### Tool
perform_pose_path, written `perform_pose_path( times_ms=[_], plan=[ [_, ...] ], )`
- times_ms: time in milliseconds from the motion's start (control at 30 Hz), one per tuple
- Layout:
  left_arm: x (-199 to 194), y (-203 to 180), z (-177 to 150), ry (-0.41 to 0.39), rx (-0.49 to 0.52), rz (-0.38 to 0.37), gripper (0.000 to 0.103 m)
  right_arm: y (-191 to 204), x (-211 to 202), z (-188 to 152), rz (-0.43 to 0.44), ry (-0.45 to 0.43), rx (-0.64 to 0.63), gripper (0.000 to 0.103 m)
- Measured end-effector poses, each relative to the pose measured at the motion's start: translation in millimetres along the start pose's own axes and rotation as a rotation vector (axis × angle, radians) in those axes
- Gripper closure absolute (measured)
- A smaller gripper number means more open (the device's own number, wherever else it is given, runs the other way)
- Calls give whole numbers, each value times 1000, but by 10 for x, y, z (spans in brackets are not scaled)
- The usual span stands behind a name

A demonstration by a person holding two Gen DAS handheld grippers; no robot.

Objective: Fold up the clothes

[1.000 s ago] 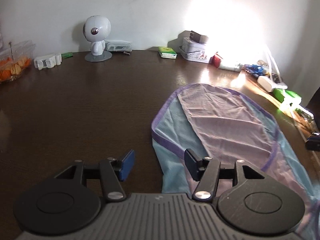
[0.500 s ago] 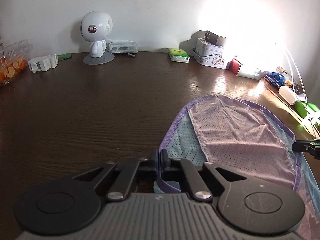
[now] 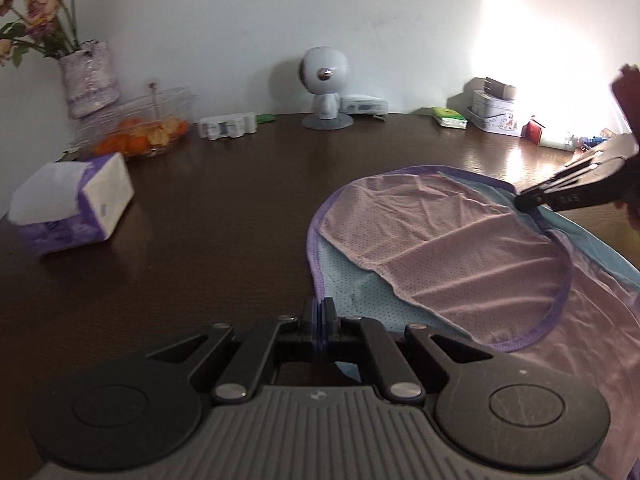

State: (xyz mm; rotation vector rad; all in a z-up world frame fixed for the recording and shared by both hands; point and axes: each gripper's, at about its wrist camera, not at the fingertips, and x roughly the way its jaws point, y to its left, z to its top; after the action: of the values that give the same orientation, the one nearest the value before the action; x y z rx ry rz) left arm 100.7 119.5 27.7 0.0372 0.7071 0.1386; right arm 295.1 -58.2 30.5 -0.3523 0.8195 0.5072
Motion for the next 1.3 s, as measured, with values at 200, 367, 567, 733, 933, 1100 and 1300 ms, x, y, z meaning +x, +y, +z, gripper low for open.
perform_pose_path(
  times_ms=[200, 367, 567, 733, 933, 1100, 1300],
  plan=[
    [-723, 317, -580, -15, -98, 100, 101, 1170, 207, 479, 135, -3, -194, 99],
    [-1326, 523, -1089, 19, -171, 157, 101, 2140, 194, 627, 278, -11, -357, 99],
    [-1771, 576, -1404, 14, -224, 188, 97, 2930, 70, 629, 385, -30, -512, 99],
    [-2134, 460, -1306, -83, -233, 141, 68, 2747, -282, 620, 331, -86, -481, 77],
    [-2125, -473, -1079, -149, -45, -289, 44, 1579, -1127, 519, 273, -86, -324, 59],
    [-1919, -1517, -1126, -57, 169, -541, 45, 795, -1527, 23, 160, 9, -201, 59],
    [-1804, -2021, -1341, 0, 261, -519, 54, 348, -1386, -820, 149, 127, -112, 65]
  ],
)
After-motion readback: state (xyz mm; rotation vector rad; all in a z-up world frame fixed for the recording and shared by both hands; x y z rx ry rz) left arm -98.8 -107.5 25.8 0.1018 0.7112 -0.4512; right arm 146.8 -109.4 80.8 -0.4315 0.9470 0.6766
